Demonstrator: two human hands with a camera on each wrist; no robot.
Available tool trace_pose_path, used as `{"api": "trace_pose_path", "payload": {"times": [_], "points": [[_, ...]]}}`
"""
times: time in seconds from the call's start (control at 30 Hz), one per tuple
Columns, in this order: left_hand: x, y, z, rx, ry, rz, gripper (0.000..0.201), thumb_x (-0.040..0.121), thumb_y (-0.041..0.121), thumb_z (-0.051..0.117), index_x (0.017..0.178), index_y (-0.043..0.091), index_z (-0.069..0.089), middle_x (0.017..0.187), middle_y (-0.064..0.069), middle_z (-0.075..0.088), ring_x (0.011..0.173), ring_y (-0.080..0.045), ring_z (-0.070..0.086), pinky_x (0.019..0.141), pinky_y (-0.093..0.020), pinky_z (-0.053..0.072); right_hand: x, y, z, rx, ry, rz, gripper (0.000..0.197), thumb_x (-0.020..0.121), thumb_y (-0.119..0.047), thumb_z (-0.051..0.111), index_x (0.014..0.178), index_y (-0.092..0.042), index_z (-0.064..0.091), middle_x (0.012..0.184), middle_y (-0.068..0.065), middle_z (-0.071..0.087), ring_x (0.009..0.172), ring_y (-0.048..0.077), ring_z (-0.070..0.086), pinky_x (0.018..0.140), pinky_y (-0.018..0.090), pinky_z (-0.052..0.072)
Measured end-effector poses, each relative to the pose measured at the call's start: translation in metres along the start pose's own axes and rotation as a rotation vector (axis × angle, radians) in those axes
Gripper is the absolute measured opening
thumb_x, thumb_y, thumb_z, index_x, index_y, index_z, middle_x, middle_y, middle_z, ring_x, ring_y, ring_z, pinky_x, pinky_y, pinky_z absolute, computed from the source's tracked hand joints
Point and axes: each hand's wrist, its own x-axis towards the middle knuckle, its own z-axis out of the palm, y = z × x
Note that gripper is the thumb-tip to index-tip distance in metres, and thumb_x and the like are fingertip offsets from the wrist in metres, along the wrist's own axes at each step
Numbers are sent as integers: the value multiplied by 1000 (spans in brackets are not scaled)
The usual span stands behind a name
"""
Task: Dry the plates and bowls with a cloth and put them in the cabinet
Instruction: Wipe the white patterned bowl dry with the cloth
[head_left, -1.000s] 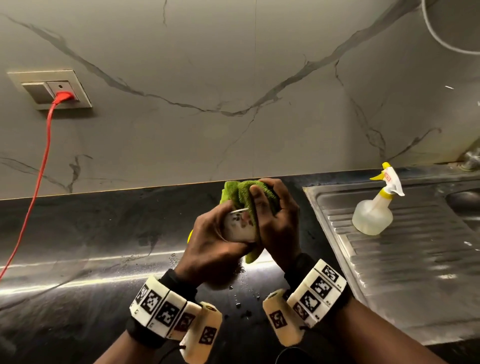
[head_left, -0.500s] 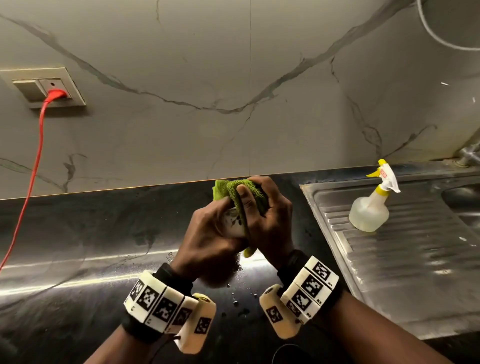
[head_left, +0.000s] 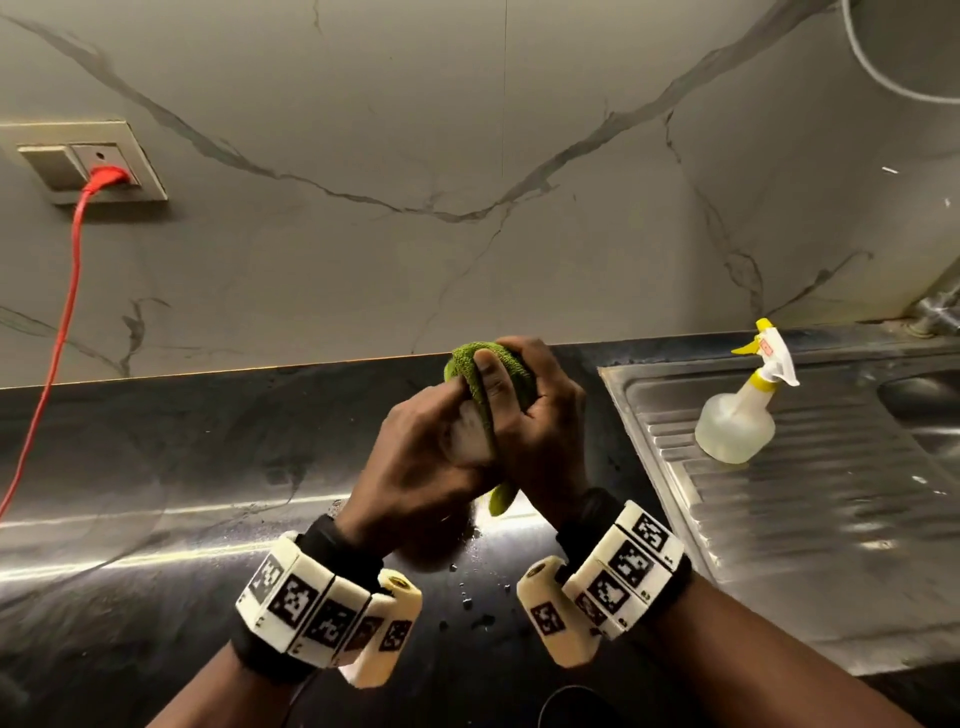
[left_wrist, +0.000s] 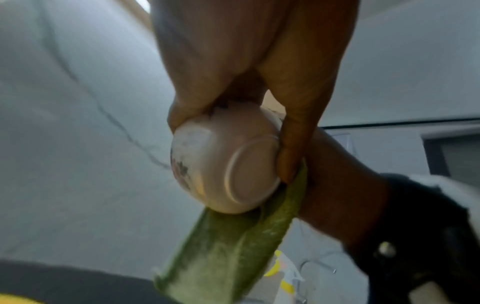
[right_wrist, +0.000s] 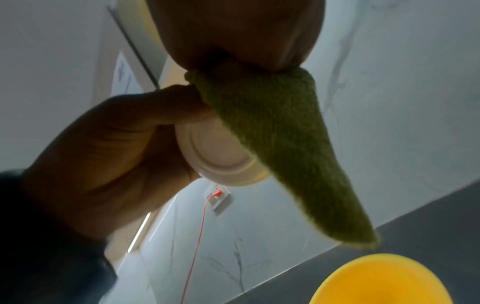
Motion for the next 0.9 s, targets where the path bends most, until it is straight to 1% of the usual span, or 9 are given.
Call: {"api": "trace_pose_path", "payload": {"times": [0.07,0.17,0.27,0.4,0.5,0.57,0.67,0.77,0.9], "points": [[-3,0,1,-181,20,-65,41,61,11,87,98,10,69,85,-7,68,76,-25,65,65,-49,54,3,3,2,73,60,81,14,92,-35,61,90,-21,65,80,-13,67,76,1,65,72,20,51],[-9,2,0,-480,46,-150,41,53,12,90,83,30,69,79,8,67,77,-8,64,65,-30,58,7,8,3,453,125,478,19,91,-36,60,91,-18,67,90,4,71,88,22,67,85,46,56],[-12,2,-3,-526,7,-186,39,55,17,91,79,27,62,81,4,66,83,-17,66,70,-33,59,2,9,0,680,120,719,26,99,-32,53,110,-10,64,106,20,69,99,38,67,90,60,53],[-7,4,-5,-291,-73,-132,43,63,5,88,86,24,57,79,13,63,71,-3,59,62,-22,51,5,2,-2,312,155,382,17,91,-37,60,89,-22,68,89,0,72,85,18,70,81,43,58],[-2,10,0,-113,-72,-42,38,67,2,86,96,17,68,85,2,71,72,-19,66,62,-37,53,2,-8,-3,1,27,34,11,93,-27,64,92,-17,67,79,-17,66,75,-6,63,70,13,48],[-2,8,1,-157,-49,-37,36,66,4,87,97,10,70,84,-5,72,75,-22,68,64,-42,55,2,-8,-4,-21,26,-14,10,93,-24,64,93,-14,67,79,-19,64,74,-8,62,69,8,45],[-4,6,-1,-377,-11,-117,44,59,9,92,96,3,70,88,-17,69,83,-31,69,72,-52,58,10,-2,-4,115,98,172,8,94,-27,62,90,-21,63,79,-14,66,76,-2,63,72,17,50],[-6,7,-2,-560,-5,-167,43,55,-2,91,80,27,72,80,4,69,82,-18,70,69,-28,59,16,-3,-7,469,105,525,13,99,-22,56,96,-13,65,87,2,69,82,17,65,74,36,56],[-8,10,-6,-586,-21,-172,36,56,11,90,79,28,66,82,0,69,82,-21,70,67,-27,58,15,-7,-9,542,122,638,19,99,-28,55,101,-13,66,93,11,70,87,28,67,80,47,56]]}}
